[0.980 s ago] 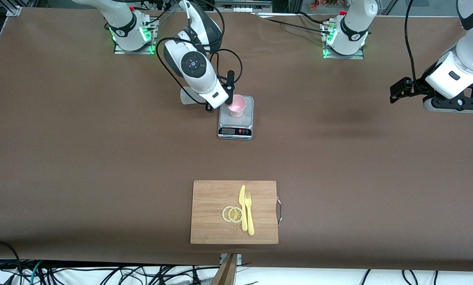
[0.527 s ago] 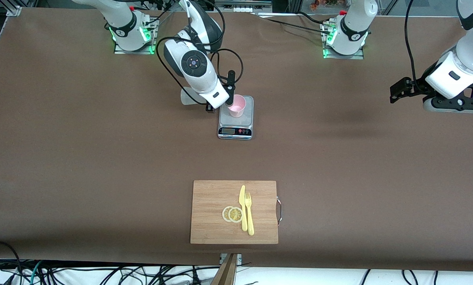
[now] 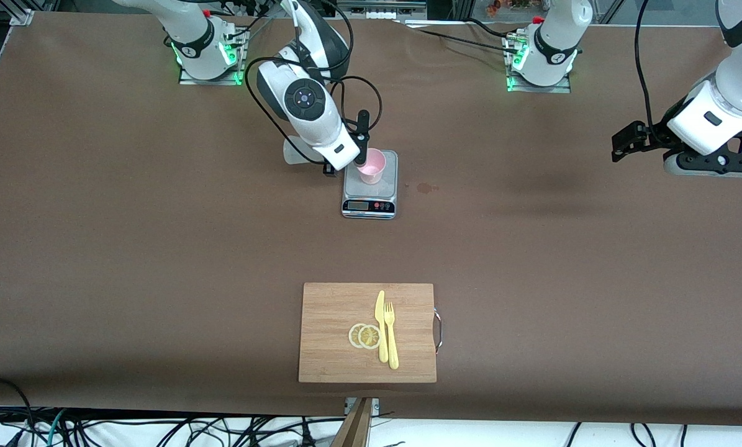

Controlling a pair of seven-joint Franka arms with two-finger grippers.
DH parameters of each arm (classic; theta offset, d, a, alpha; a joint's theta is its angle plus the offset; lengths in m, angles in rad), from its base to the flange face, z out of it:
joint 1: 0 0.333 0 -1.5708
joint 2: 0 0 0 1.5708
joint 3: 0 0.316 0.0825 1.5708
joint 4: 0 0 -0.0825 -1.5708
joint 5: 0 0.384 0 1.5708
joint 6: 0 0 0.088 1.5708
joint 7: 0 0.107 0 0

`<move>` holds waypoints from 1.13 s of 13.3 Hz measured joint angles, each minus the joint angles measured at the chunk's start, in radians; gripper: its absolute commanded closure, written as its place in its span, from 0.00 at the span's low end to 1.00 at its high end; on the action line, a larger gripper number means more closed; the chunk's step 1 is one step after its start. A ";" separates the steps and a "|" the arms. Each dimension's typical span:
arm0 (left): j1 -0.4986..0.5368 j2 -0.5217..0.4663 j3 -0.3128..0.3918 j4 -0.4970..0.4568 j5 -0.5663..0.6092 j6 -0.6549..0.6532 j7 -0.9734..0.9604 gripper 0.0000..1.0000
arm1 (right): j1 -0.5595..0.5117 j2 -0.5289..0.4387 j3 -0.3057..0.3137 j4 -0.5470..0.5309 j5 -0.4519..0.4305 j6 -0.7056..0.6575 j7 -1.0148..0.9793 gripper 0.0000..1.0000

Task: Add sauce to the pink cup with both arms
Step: 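Raise the bottle upright and pull it back from the cup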

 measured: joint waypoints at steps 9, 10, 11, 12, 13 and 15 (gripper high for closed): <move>0.000 0.000 -0.002 0.000 0.000 0.000 0.000 0.00 | -0.079 -0.022 -0.014 0.041 0.050 -0.103 -0.029 0.67; 0.000 0.000 -0.002 0.000 0.000 0.000 0.000 0.00 | -0.100 -0.033 -0.015 0.042 0.093 -0.122 -0.068 0.67; 0.000 0.000 -0.002 0.000 0.000 0.000 0.000 0.00 | -0.123 -0.043 -0.016 0.043 0.133 -0.142 -0.109 0.67; 0.001 0.000 -0.001 0.000 0.000 0.000 0.000 0.00 | -0.148 -0.051 -0.016 0.043 0.164 -0.158 -0.150 0.67; 0.002 0.000 -0.001 0.000 0.000 0.000 0.000 0.00 | -0.174 -0.059 -0.016 0.043 0.188 -0.173 -0.192 0.67; 0.002 0.000 -0.001 0.000 0.000 -0.002 0.000 0.00 | -0.230 -0.073 -0.015 0.043 0.228 -0.209 -0.286 0.67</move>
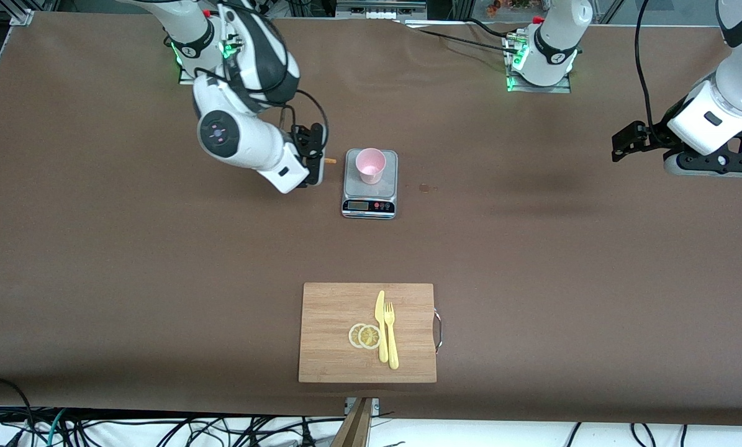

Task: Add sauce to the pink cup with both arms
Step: 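Raise the bottle upright and pull it back from the cup, then carry the squeeze bottle back and lower it onto the table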

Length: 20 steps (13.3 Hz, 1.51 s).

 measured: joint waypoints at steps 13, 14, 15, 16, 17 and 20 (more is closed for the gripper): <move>0.000 0.000 -0.008 0.001 0.000 -0.003 0.000 0.00 | -0.435 -0.053 0.001 0.000 0.168 -0.347 -0.622 0.67; 0.000 0.000 -0.008 0.001 0.000 -0.003 0.000 0.00 | -0.471 -0.052 0.001 0.000 0.170 -0.372 -0.674 0.67; 0.000 0.000 -0.008 0.001 0.000 -0.003 0.000 0.00 | -0.506 -0.052 0.001 -0.001 0.171 -0.396 -0.727 0.67; 0.000 0.000 -0.008 0.001 0.000 -0.003 0.000 0.00 | -0.537 -0.050 0.001 -0.002 0.174 -0.418 -0.779 0.67; 0.000 0.000 -0.008 0.001 0.000 -0.003 0.000 0.00 | -0.567 -0.046 0.001 -0.005 0.179 -0.442 -0.832 0.67; 0.000 0.000 -0.009 0.001 0.000 -0.003 0.000 0.00 | -0.645 -0.014 0.001 -0.014 0.182 -0.481 -0.978 0.67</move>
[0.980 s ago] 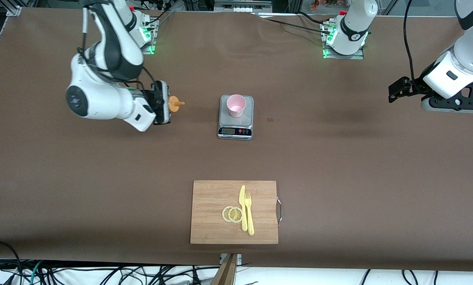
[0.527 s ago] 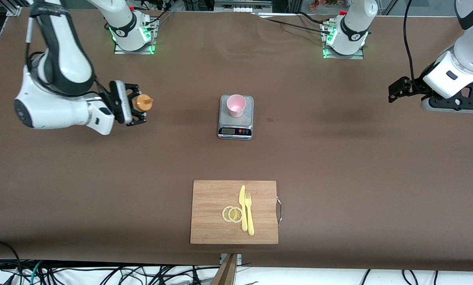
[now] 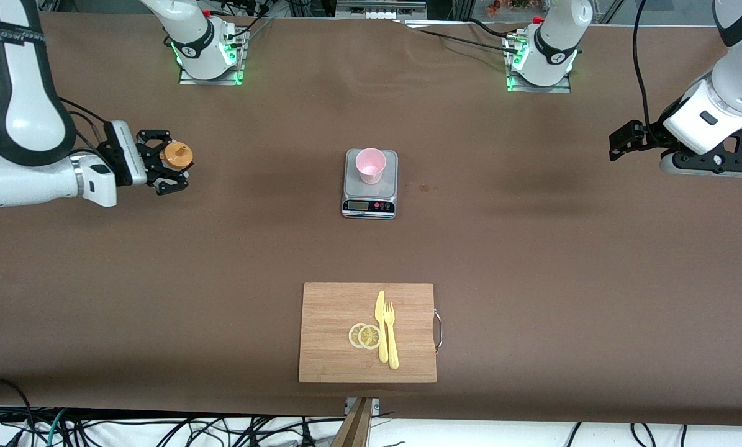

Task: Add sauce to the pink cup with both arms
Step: 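Carry the squeeze bottle back and lower it onto the table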

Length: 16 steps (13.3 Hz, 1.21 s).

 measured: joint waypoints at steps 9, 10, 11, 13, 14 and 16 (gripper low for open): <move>0.000 0.000 0.000 0.000 0.000 0.000 0.000 0.00 | -0.136 0.131 0.000 0.000 0.047 -0.070 -0.278 0.67; 0.000 0.000 0.000 0.000 0.000 0.000 0.000 0.00 | -0.142 0.147 0.000 0.000 0.060 -0.074 -0.309 0.67; 0.000 0.000 0.000 0.000 0.000 0.000 0.000 0.00 | -0.147 0.163 0.000 0.000 0.072 -0.075 -0.336 0.67; 0.000 0.000 0.000 0.000 0.000 0.000 0.000 0.00 | -0.158 0.191 -0.001 0.000 0.087 -0.075 -0.382 0.67; 0.000 0.000 0.000 0.000 0.000 0.000 0.000 0.00 | -0.163 0.203 -0.001 0.000 0.092 -0.076 -0.403 0.67; 0.000 0.000 0.000 0.000 0.000 0.000 0.000 0.00 | -0.177 0.239 -0.001 0.002 0.109 -0.079 -0.440 0.67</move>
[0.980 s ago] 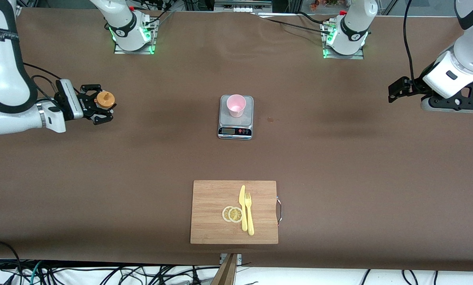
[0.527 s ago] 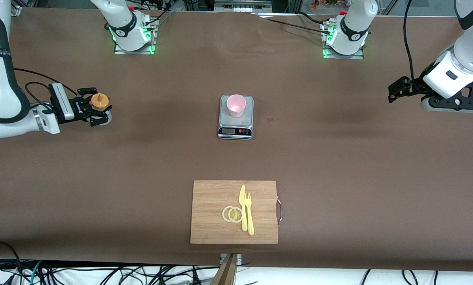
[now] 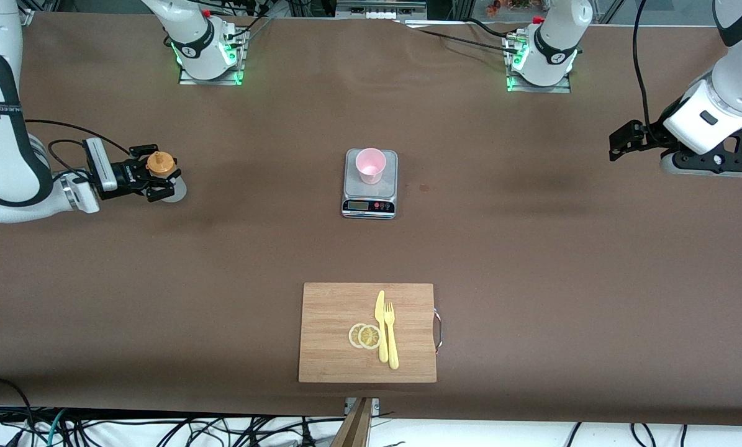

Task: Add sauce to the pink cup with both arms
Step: 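Carry the squeeze bottle back and lower it onto the table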

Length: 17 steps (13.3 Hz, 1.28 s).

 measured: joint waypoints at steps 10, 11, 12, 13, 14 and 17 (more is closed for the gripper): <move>0.000 0.000 0.000 0.000 0.000 0.000 0.000 0.00 | -0.040 0.180 0.000 0.038 0.082 -0.015 -0.091 0.67; 0.000 0.000 0.000 0.000 0.000 0.000 0.000 0.00 | -0.043 0.182 0.000 0.042 0.084 -0.015 -0.091 0.66; 0.000 0.000 0.000 0.000 0.000 0.000 0.000 0.00 | -0.045 0.184 0.000 0.044 0.087 -0.015 -0.091 0.66; 0.000 0.000 0.000 0.000 0.000 -0.001 0.000 0.00 | -0.049 0.186 0.000 0.044 0.090 -0.019 -0.091 0.66; 0.000 0.000 0.000 0.000 0.000 -0.001 0.000 0.00 | -0.054 0.191 0.000 0.044 0.093 -0.029 -0.091 0.66; 0.000 0.000 0.000 0.000 0.000 -0.003 0.000 0.00 | -0.078 0.216 0.001 0.044 0.116 -0.066 -0.093 0.64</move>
